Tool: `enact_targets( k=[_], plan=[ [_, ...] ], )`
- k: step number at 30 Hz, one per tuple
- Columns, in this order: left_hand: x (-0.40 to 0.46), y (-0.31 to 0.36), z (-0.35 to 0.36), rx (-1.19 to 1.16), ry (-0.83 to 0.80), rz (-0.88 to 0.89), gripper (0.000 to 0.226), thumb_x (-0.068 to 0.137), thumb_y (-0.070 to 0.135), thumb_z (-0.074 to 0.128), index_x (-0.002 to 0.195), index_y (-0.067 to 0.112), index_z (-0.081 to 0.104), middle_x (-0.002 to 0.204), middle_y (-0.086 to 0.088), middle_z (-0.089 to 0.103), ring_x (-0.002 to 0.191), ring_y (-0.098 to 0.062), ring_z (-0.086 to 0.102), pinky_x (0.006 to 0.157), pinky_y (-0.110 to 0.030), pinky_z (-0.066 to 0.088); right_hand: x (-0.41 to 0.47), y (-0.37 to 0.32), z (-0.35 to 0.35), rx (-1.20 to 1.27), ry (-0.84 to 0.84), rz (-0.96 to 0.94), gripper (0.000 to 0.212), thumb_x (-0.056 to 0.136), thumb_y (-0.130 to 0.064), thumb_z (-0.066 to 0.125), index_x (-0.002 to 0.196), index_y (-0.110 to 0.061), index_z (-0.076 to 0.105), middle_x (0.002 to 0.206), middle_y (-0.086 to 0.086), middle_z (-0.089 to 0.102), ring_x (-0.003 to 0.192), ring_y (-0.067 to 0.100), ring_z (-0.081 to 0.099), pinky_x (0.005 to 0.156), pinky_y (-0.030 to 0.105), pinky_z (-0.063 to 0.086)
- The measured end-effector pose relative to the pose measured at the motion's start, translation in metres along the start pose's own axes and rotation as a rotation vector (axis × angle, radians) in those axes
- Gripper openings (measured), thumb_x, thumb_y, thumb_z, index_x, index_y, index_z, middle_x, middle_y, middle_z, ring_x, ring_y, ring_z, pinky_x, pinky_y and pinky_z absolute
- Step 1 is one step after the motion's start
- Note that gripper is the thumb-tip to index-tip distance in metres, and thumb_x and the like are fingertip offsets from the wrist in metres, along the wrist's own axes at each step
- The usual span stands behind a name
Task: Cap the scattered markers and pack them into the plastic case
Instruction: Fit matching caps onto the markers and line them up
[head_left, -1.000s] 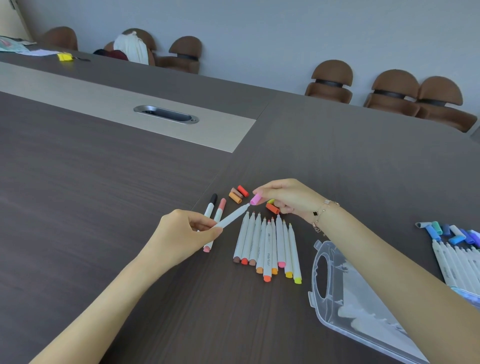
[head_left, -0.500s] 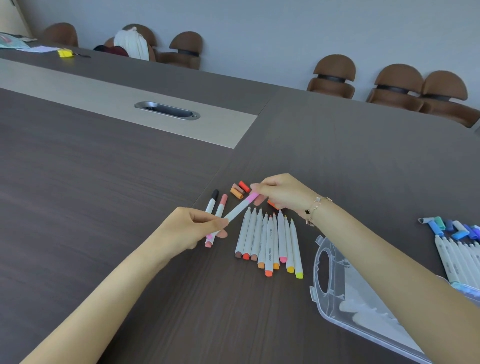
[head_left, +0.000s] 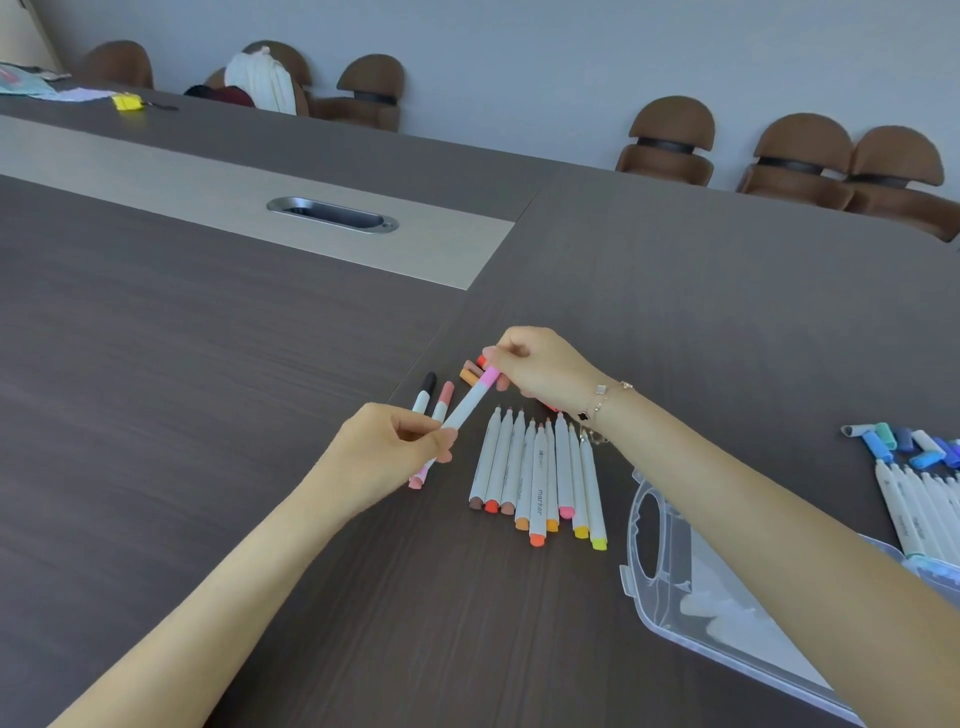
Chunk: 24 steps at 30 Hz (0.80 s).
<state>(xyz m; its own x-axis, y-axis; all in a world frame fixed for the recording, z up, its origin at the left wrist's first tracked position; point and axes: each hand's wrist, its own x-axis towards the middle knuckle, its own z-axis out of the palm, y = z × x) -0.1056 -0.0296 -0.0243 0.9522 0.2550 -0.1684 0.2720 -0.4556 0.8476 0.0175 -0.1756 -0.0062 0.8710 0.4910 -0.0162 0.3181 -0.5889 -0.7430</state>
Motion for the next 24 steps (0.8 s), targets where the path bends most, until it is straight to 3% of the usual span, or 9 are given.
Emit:
enact_targets(
  k=[3, 6, 9, 13, 17, 21, 24],
  plan=[
    [0.003, -0.001, 0.012, 0.234, 0.168, 0.052, 0.017, 0.087, 0.032, 0.063, 0.083, 0.019, 0.073, 0.074, 0.002, 0.069, 0.057, -0.012, 0.064, 0.050, -0.014, 0.048, 0.003, 0.012, -0.011, -0.166, 0.060, -0.070, 0.022, 0.097, -0.023, 0.047, 0.102, -0.010, 0.065, 0.083, -0.010, 0.060, 0.078, 0.002, 0.058, 0.062, 0.006, 0.036],
    [0.007, -0.006, 0.024, 0.381, 0.237, 0.073, 0.022, 0.087, 0.031, 0.062, 0.091, 0.011, 0.070, 0.086, -0.005, 0.064, 0.071, -0.023, 0.063, 0.061, -0.031, 0.053, 0.003, 0.034, -0.026, -0.191, 0.160, -0.027, 0.023, 0.095, -0.018, 0.045, 0.099, -0.015, 0.068, 0.091, -0.008, 0.062, 0.088, 0.008, 0.058, 0.068, 0.013, 0.039],
    [0.010, -0.009, 0.027, 0.460, 0.287, 0.158, 0.027, 0.085, 0.035, 0.064, 0.103, 0.015, 0.059, 0.095, 0.001, 0.051, 0.075, -0.015, 0.055, 0.063, -0.024, 0.047, -0.002, 0.051, -0.042, -0.249, 0.167, 0.029, 0.028, 0.095, -0.013, 0.042, 0.097, -0.014, 0.070, 0.095, -0.007, 0.062, 0.088, 0.007, 0.055, 0.071, 0.014, 0.038],
    [0.010, 0.002, 0.034, 0.491, 0.178, 0.202, 0.015, 0.084, 0.035, 0.062, 0.086, 0.022, 0.056, 0.081, 0.008, 0.053, 0.069, -0.012, 0.059, 0.060, -0.024, 0.051, -0.007, 0.065, -0.055, -0.312, 0.184, 0.073, 0.029, 0.096, -0.013, 0.041, 0.101, -0.012, 0.070, 0.105, -0.001, 0.065, 0.091, 0.007, 0.053, 0.079, 0.018, 0.037],
    [0.016, 0.010, 0.045, 0.574, 0.069, 0.182, 0.012, 0.087, 0.032, 0.057, 0.086, 0.020, 0.057, 0.081, 0.007, 0.056, 0.066, -0.008, 0.056, 0.059, -0.018, 0.047, -0.008, 0.073, -0.057, -0.338, 0.171, 0.076, 0.027, 0.097, -0.015, 0.043, 0.102, -0.015, 0.070, 0.110, -0.001, 0.065, 0.092, 0.005, 0.052, 0.076, 0.015, 0.037],
    [0.016, 0.012, 0.049, 0.717, 0.098, 0.144, 0.017, 0.091, 0.033, 0.050, 0.088, 0.017, 0.054, 0.073, 0.008, 0.046, 0.057, -0.006, 0.045, 0.048, -0.015, 0.034, -0.004, 0.077, -0.055, -0.346, 0.142, 0.030, 0.022, 0.095, -0.016, 0.048, 0.100, -0.020, 0.069, 0.104, -0.004, 0.065, 0.088, 0.003, 0.054, 0.065, 0.005, 0.034],
    [0.013, 0.013, 0.049, 0.800, 0.104, 0.118, 0.017, 0.092, 0.035, 0.048, 0.085, 0.019, 0.050, 0.068, 0.008, 0.044, 0.053, -0.006, 0.043, 0.046, -0.015, 0.032, -0.001, 0.072, -0.053, -0.390, 0.055, -0.020, 0.016, 0.091, -0.016, 0.055, 0.098, -0.022, 0.069, 0.094, -0.006, 0.063, 0.080, 0.003, 0.054, 0.064, 0.012, 0.035]
  ],
)
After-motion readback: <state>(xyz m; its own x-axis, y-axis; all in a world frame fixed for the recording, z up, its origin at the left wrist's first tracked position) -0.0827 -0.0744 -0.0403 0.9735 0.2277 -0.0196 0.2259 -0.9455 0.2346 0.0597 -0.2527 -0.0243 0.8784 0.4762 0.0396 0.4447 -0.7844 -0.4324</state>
